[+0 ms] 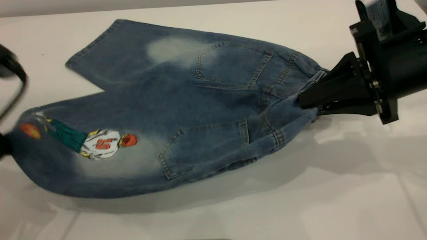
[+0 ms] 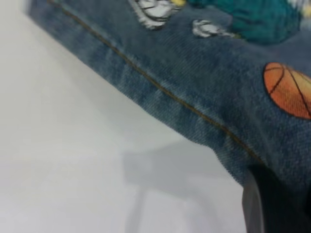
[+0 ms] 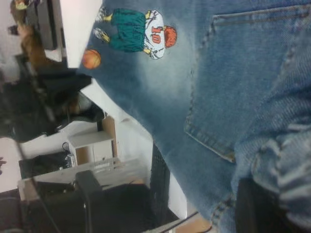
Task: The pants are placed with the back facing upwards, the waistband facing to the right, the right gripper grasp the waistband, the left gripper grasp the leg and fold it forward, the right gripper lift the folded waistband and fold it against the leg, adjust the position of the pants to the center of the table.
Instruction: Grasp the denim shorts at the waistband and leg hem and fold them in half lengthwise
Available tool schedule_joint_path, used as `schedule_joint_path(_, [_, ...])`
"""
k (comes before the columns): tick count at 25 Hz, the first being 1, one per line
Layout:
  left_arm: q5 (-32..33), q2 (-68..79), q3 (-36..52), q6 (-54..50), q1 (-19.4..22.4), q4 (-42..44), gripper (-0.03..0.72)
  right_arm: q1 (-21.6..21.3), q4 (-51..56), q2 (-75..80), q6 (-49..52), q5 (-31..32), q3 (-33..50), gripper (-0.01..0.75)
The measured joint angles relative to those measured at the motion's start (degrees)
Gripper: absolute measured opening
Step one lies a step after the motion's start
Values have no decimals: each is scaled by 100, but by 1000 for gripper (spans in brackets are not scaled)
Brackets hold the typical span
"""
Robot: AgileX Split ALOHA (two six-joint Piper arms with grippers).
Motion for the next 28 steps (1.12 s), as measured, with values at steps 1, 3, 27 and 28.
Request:
schedule_joint_path(1, [205, -269, 7, -13, 0, -49, 49, 0, -40, -138, 59, -45, 85, 40])
schedule_joint_path(3, [651, -906, 12, -38, 0, -116, 49, 0, -130, -521, 158, -250, 315, 40])
schedule_joint_path(27, [-159, 428, -2310, -406, 0, -130, 49, 0, 1565, -1734, 1901, -1825, 1448, 40])
schedule_joint_path(28, [-173, 699, -2514, -406, 0, -130, 49, 0, 1565, -1630, 1947, -1851, 1354, 40])
